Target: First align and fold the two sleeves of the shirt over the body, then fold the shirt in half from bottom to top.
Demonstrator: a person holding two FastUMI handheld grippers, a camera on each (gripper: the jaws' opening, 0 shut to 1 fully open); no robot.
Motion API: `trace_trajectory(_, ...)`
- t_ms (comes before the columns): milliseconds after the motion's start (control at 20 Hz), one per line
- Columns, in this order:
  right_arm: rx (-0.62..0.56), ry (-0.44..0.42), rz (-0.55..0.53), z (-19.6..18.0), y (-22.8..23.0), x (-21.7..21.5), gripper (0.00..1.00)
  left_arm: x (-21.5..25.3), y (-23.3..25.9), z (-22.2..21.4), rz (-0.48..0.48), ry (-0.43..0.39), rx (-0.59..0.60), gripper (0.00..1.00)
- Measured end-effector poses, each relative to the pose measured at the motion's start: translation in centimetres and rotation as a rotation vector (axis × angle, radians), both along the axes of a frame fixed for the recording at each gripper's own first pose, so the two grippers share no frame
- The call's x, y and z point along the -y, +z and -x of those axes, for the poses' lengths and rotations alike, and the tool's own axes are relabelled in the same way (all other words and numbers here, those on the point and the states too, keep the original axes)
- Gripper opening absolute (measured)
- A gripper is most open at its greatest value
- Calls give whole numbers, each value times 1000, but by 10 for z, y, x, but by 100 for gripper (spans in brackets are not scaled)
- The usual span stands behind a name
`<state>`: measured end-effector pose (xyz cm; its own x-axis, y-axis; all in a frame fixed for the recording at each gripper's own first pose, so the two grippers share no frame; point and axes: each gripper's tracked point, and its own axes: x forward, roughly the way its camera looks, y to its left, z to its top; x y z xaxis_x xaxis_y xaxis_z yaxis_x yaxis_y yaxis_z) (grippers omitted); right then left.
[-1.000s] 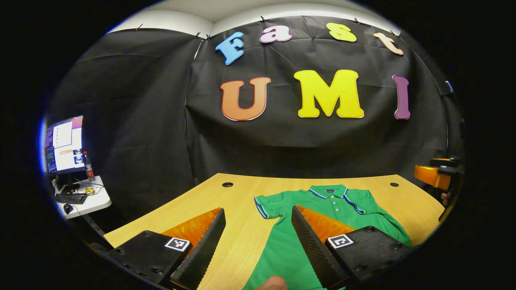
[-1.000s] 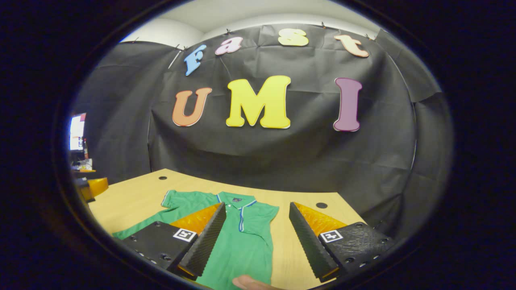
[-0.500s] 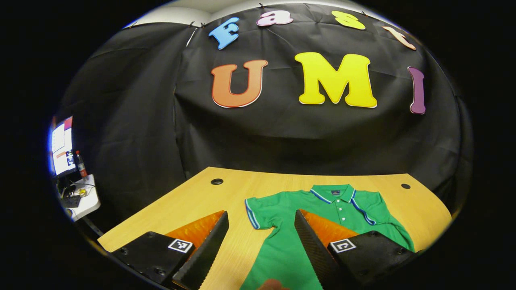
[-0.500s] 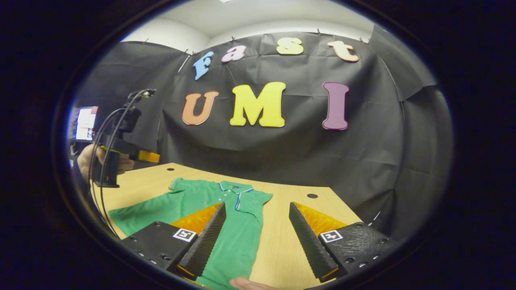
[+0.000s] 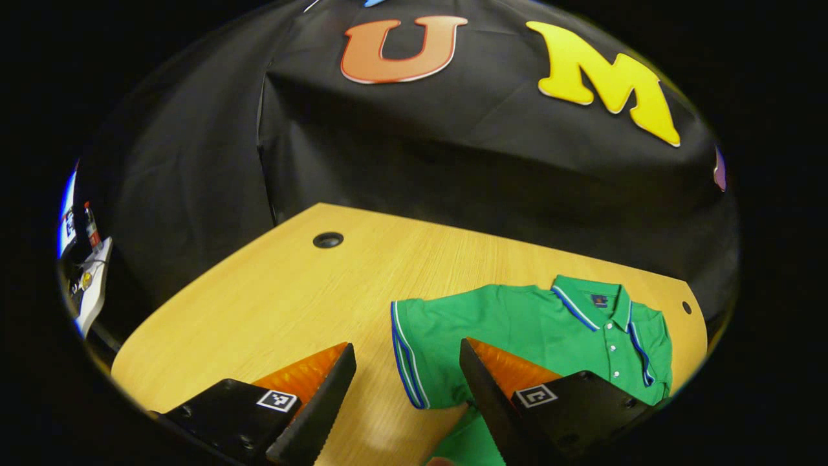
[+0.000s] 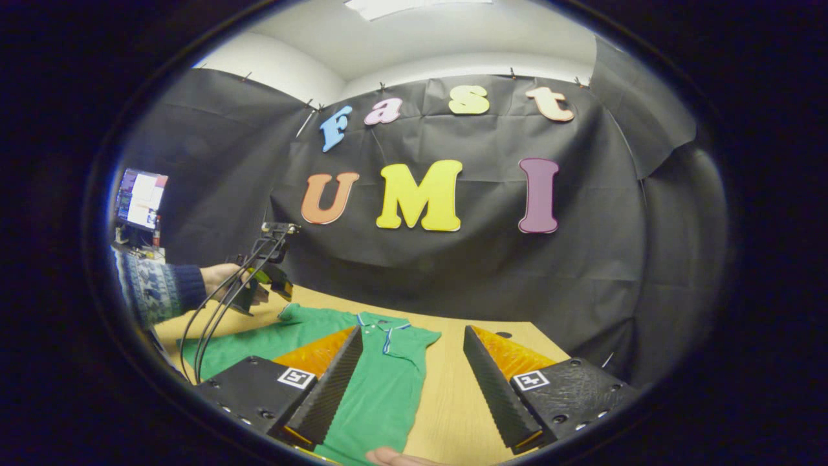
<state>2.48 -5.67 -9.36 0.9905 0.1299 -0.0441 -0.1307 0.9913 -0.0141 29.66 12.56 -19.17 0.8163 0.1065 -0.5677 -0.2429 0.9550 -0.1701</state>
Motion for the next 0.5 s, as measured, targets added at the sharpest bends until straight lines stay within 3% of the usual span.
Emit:
trace_trajectory(150, -51, 32, -29, 0, -11, -6, 95, 15, -27, -13, 36, -68, -43, 100)
trace_trajectory(300, -75, 55, -49, 1, -19, -7, 95, 16, -31, -28, 20, -67, -19, 97)
trace_trajectory(350, -89, 48, -68, 0, -21, -4, 95, 16, -30, -28, 12, -69, -17, 80)
trace_trajectory(500, -119, 29, -123, -3, -24, 5, 95, 5, -34, -35, -7, -40, -9, 52)
